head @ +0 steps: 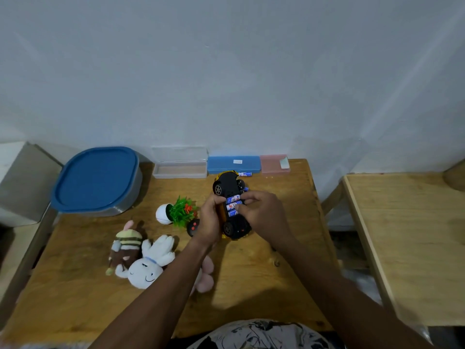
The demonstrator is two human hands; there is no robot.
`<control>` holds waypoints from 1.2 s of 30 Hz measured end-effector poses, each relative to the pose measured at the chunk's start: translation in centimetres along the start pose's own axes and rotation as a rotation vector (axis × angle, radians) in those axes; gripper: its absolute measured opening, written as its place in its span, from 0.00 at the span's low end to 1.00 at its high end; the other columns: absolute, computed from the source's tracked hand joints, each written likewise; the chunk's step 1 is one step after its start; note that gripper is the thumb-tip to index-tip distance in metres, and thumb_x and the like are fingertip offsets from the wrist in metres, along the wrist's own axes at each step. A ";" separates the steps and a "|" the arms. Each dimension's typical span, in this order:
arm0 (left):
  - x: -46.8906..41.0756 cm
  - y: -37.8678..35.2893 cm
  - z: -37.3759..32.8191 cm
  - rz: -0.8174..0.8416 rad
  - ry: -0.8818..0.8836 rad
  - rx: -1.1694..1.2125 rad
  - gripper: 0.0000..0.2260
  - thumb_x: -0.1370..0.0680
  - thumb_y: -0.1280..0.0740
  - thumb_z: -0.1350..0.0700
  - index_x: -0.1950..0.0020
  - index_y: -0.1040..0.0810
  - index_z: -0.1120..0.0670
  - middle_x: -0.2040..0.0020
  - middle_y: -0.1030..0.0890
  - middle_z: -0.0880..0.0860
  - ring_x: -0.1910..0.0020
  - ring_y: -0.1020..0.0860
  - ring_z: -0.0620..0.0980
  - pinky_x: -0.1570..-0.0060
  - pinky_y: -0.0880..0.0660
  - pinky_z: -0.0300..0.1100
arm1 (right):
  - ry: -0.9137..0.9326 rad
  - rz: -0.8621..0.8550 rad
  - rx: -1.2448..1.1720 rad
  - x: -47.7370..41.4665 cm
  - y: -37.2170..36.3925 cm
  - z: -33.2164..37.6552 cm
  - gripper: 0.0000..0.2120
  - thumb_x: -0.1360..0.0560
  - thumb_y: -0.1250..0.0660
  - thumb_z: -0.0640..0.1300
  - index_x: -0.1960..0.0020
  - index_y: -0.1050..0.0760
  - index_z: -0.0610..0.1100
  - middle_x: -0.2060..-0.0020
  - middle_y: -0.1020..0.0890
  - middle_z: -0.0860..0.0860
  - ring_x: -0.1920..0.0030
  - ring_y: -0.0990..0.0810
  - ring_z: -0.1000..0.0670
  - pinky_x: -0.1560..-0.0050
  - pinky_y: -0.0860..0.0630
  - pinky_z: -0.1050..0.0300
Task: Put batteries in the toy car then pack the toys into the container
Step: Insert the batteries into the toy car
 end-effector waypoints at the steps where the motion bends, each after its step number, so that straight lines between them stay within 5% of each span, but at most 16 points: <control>1: -0.1 0.1 -0.2 -0.016 -0.043 -0.015 0.24 0.30 0.38 0.54 0.38 0.24 0.64 0.47 0.18 0.61 0.48 0.19 0.58 0.50 0.21 0.49 | -0.036 0.007 -0.050 0.0 -0.2 -0.1 0.14 0.30 0.25 0.47 0.45 0.17 0.47 0.56 0.15 0.52 0.56 0.17 0.54 0.53 0.18 0.49; 5: -0.4 -0.2 -0.8 -0.012 -0.166 -0.095 0.22 0.33 0.36 0.53 0.41 0.23 0.60 0.46 0.19 0.60 0.44 0.21 0.59 0.43 0.24 0.53 | -0.149 0.017 -0.252 0.0 -0.7 -0.4 0.10 0.29 0.26 0.43 0.48 0.17 0.44 0.61 0.14 0.51 0.58 0.15 0.52 0.52 0.17 0.49; 10: -0.4 -0.2 -0.9 0.014 -0.196 -0.130 0.22 0.34 0.35 0.50 0.42 0.22 0.56 0.47 0.19 0.59 0.46 0.22 0.58 0.45 0.25 0.53 | -0.199 0.006 -0.387 0.3 -0.4 0.0 0.02 0.25 0.28 0.42 0.54 0.17 0.45 0.61 0.14 0.50 0.64 0.17 0.57 0.65 0.23 0.63; 13: -0.4 -0.4 -0.7 0.026 -0.173 -0.111 0.19 0.32 0.36 0.53 0.43 0.22 0.57 0.51 0.17 0.55 0.51 0.20 0.54 0.51 0.22 0.47 | -0.227 0.015 -0.411 0.1 -0.3 0.1 0.06 0.24 0.29 0.43 0.60 0.19 0.46 0.65 0.16 0.50 0.71 0.20 0.59 0.70 0.26 0.66; 15: -0.4 -0.4 -0.5 0.017 -0.136 -0.105 0.25 0.32 0.36 0.51 0.38 0.24 0.63 0.48 0.17 0.59 0.49 0.19 0.55 0.51 0.21 0.47 | -0.265 0.030 -0.420 -0.1 -0.3 0.2 0.08 0.24 0.29 0.45 0.58 0.19 0.41 0.66 0.16 0.49 0.72 0.21 0.59 0.69 0.25 0.67; 20: -1.0 0.4 0.5 -0.047 -0.036 -0.007 0.36 0.33 0.33 0.48 0.31 0.30 0.69 0.40 0.24 0.71 0.43 0.24 0.63 0.40 0.27 0.57 | -0.261 0.021 -0.436 -0.4 0.0 0.5 0.09 0.27 0.26 0.41 0.54 0.21 0.36 0.61 0.15 0.43 0.65 0.17 0.54 0.65 0.21 0.64; 24: -1.2 0.1 0.7 -0.039 0.023 0.046 0.22 0.26 0.40 0.52 0.37 0.23 0.64 0.48 0.20 0.63 0.49 0.21 0.59 0.48 0.23 0.50 | -0.253 -0.052 -0.541 -0.4 0.3 0.7 0.09 0.28 0.25 0.38 0.51 0.24 0.39 0.61 0.15 0.47 0.62 0.17 0.53 0.65 0.21 0.62; 27: -1.2 0.2 0.6 -0.002 0.046 0.115 0.25 0.27 0.40 0.52 0.34 0.25 0.64 0.45 0.22 0.63 0.47 0.23 0.60 0.46 0.25 0.52 | -0.288 -0.064 -0.708 -0.8 0.6 1.3 0.06 0.26 0.30 0.35 0.50 0.23 0.41 0.59 0.15 0.46 0.57 0.15 0.50 0.54 0.19 0.53; 29: -1.1 0.1 0.6 0.044 0.080 0.142 0.26 0.26 0.41 0.51 0.32 0.26 0.64 0.46 0.21 0.63 0.48 0.22 0.59 0.46 0.25 0.52 | -0.344 -0.052 -0.809 -1.1 0.9 1.4 0.06 0.24 0.34 0.33 0.49 0.23 0.41 0.57 0.16 0.43 0.58 0.15 0.49 0.57 0.19 0.55; 32: -1.0 0.1 0.8 0.132 0.179 0.126 0.26 0.24 0.42 0.50 0.32 0.26 0.65 0.47 0.21 0.63 0.49 0.21 0.60 0.46 0.23 0.52 | -0.208 0.044 -0.501 -1.6 1.3 1.3 0.05 0.23 0.37 0.36 0.51 0.22 0.40 0.60 0.18 0.46 0.65 0.21 0.55 0.68 0.24 0.61; 36: -0.7 0.1 0.6 0.207 0.331 0.028 0.23 0.22 0.45 0.48 0.36 0.26 0.62 0.49 0.22 0.63 0.52 0.21 0.59 0.54 0.21 0.49 | 0.428 0.230 0.267 -0.8 0.2 2.6 0.07 0.26 0.32 0.42 0.50 0.23 0.52 0.59 0.23 0.54 0.60 0.24 0.55 0.61 0.22 0.54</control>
Point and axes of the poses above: each hand's wrist, its own x-axis away from the middle knuckle, its own y-axis out of the back of the hand, z = x × y, the point moved 6 cm from there along -x, towards the middle knuckle
